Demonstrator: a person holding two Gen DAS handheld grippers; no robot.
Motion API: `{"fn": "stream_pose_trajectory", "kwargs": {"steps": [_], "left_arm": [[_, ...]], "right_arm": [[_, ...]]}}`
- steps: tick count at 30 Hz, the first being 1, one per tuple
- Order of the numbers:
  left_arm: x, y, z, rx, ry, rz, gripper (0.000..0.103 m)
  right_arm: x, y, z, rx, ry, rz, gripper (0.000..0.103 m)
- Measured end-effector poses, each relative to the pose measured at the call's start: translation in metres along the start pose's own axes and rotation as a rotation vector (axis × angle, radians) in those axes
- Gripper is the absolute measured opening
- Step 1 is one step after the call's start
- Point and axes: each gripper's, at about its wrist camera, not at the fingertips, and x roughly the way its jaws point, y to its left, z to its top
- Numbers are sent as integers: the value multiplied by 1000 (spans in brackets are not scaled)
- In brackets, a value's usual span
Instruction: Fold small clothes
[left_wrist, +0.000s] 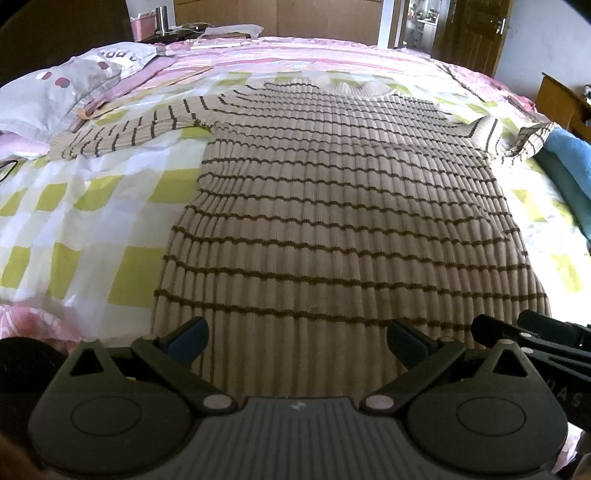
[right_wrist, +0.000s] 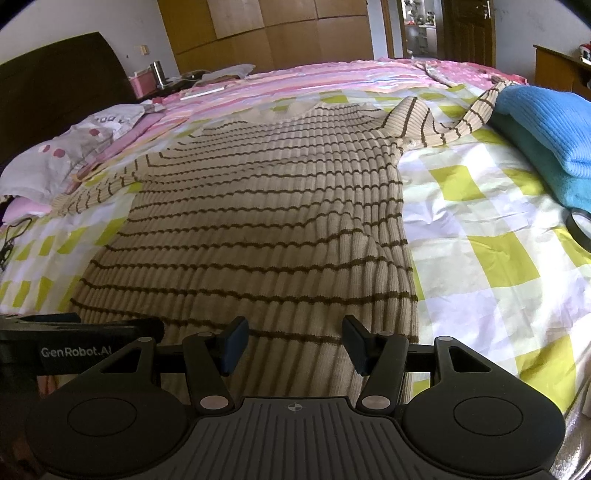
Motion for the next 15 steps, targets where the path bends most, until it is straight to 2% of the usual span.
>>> {"fn": "stream_pose_trajectory", "kwargs": {"steps": [15], "left_arm": [[3,-1,21,8,-26,-21,103]], "right_arm": [[4,-2,18,6,-21,8,50]]}}
